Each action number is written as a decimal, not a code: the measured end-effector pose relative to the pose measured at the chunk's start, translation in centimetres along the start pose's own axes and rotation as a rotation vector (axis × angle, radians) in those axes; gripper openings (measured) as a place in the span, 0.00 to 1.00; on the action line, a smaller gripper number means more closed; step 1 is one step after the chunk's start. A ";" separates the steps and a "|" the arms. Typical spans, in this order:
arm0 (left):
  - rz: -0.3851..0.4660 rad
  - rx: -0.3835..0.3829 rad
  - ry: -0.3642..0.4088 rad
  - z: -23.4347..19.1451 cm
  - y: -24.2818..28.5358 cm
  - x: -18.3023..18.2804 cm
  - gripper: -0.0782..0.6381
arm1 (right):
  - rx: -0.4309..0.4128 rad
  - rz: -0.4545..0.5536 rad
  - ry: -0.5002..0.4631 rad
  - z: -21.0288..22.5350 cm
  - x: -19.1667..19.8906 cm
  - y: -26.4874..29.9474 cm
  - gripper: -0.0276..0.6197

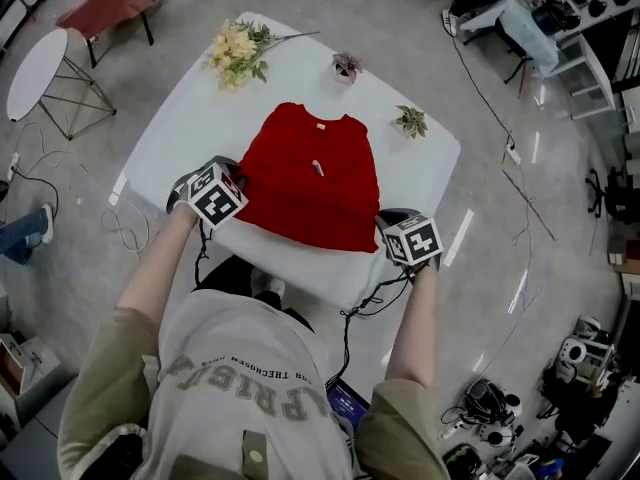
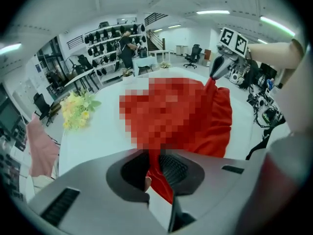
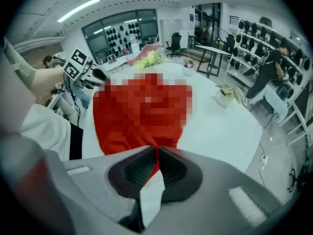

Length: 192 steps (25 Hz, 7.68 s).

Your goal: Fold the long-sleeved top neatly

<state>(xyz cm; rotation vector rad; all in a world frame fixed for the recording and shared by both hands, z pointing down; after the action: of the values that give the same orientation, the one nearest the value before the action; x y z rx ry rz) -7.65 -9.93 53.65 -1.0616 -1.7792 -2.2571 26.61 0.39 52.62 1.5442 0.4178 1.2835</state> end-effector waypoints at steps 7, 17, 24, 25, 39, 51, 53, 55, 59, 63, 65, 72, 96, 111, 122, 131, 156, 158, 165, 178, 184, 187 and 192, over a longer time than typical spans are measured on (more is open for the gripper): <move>0.016 -0.032 -0.180 -2.8 0.8 0.5 0.46 | 0.213 -0.091 -0.029 2.4 -0.2 2.0 0.09; 0.142 -0.031 -0.393 -3.5 -3.6 2.8 0.51 | 0.116 0.257 0.184 0.1 1.2 -2.1 0.30; 0.093 -0.016 -0.335 -3.9 -3.1 0.1 0.51 | -0.007 0.149 0.198 -1.9 1.8 2.0 0.31; 0.079 -0.004 -0.321 -3.9 -3.0 -0.2 0.51 | -0.014 0.130 0.201 -1.9 1.8 2.4 0.29; 0.045 0.178 -0.085 -0.8 -4.3 -0.5 0.57 | 0.221 0.095 0.336 1.2 1.6 2.4 0.10; -0.032 0.441 0.126 2.6 0.3 0.5 0.58 | -0.159 0.065 -0.142 -5.7 -2.1 0.8 0.49; -0.024 0.445 0.112 2.0 0.7 0.5 0.59 | -0.148 -0.061 -0.202 -5.5 -1.2 2.7 0.50; -0.008 0.444 0.079 1.1 1.0 0.3 0.59 | -0.121 -0.116 -0.196 -4.3 -0.7 3.9 0.50; 0.009 0.440 0.018 -0.3 1.6 0.3 0.60 | -0.120 -0.116 -0.107 -2.2 -0.2 4.9 0.50; -0.007 0.458 -0.042 -0.4 2.5 1.3 0.60 | -0.148 -0.085 -0.019 -1.6 0.7 5.7 0.50; -0.003 0.439 -0.024 -0.4 1.7 1.1 0.60 | -0.149 -0.054 -0.034 -1.8 0.4 4.9 0.50; 0.031 0.363 0.140 2.7 -4.6 2.5 0.60 | -0.088 0.063 -0.250 -5.4 1.5 -1.4 0.50; -0.011 0.165 0.256 8.8 -8.0 8.2 0.16 | -0.119 -0.071 -0.510 -10.4 8.6 -4.1 0.18; 0.023 0.218 0.197 3.1 -9.1 3.4 0.16 | -0.234 -0.035 -0.348 -4.6 0.6 -6.9 0.18; -0.003 0.194 0.130 -3.2 -3.4 0.0 0.16 | -0.208 -0.093 -0.206 1.7 -4.2 -2.1 0.18; -0.048 0.204 -0.026 -7.5 1.3 -1.2 0.17 | -0.144 -0.157 -0.107 6.1 -6.3 2.6 0.18; 0.151 -0.081 -0.605 -12.7 -0.1 1.9 0.39 | 0.067 0.112 -0.107 8.5 -7.9 2.6 0.25; 0.209 -0.063 -0.596 -12.1 -2.1 2.2 0.41 | 0.043 0.173 -0.135 7.4 -8.1 0.9 0.25; 0.081 0.148 -0.074 0.5 -3.2 2.4 0.55 | -0.147 0.037 -0.282 -0.5 -4.0 0.4 0.55; -0.082 0.208 0.064 4.0 0.6 6.8 0.58 | -0.124 -0.125 -0.339 -0.7 1.5 5.1 0.55; -0.091 0.257 0.022 3.9 0.2 6.8 0.58 | -0.138 -0.134 -0.320 -0.3 1.8 5.3 0.55; -0.029 0.223 -0.017 3.6 -1.4 5.4 0.59 | -0.118 -0.069 -0.281 -0.6 0.9 4.0 0.55; 0.122 0.226 0.083 7.1 -2.9 1.3 0.59 | -0.179 0.164 -0.321 -6.5 -2.7 1.6 0.55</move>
<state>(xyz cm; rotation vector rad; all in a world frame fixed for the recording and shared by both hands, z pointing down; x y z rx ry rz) -6.65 -2.28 52.64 -0.9894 -1.8294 -1.9457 19.44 0.71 51.89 1.6199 -0.0280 1.1348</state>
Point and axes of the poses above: the fingertips, and each gripper's own axes: y forward along the fingers, z to its right, x out of its underside, the point moved 7 cm from there along -y, backward along the fingers, and after that the axes turned 7 degrees about z, right-handed, at the moved point
